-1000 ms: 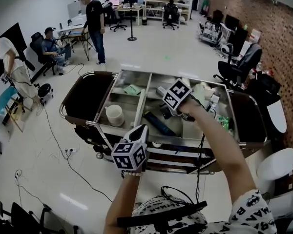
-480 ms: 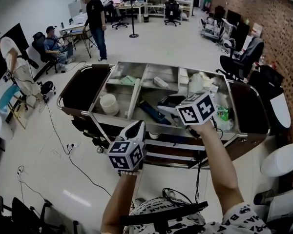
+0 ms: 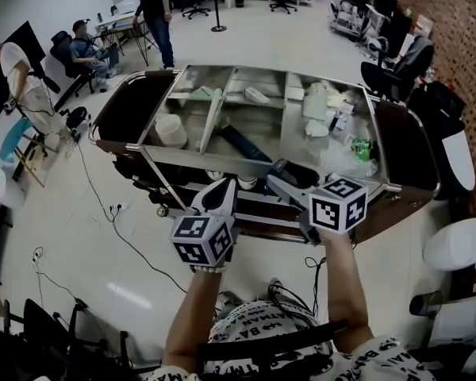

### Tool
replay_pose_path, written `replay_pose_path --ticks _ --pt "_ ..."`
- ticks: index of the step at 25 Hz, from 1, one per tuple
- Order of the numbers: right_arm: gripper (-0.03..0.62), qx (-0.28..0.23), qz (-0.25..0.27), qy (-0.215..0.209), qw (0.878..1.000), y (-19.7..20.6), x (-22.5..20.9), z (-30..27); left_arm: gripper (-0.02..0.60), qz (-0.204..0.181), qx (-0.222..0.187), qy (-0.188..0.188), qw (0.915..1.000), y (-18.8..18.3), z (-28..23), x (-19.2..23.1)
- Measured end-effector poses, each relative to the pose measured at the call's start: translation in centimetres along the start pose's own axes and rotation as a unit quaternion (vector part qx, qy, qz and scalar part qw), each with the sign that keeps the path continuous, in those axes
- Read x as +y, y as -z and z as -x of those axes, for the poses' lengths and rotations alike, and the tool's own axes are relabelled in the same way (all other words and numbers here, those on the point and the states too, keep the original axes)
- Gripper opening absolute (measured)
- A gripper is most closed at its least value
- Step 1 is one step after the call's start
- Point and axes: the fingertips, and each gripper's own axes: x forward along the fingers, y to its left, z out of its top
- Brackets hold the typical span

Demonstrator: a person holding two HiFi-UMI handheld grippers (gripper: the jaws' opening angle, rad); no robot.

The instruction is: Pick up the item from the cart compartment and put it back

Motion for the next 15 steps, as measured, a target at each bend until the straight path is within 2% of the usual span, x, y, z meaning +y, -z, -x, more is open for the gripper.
replay_pose_path --ticks 4,15 --pt "0.250 -0.013 -0.010 0.010 1.000 0.9 -0.4 1.3 0.002 -0.001 -0.003 0.004 1.0000 0.0 0.2 -0.6" --pt "0.250 -0.024 -0.018 0.002 1.000 0.6 0.0 2.2 0.000 -0.014 -0.010 0.011 0.9998 -0.2 0.5 -1.5"
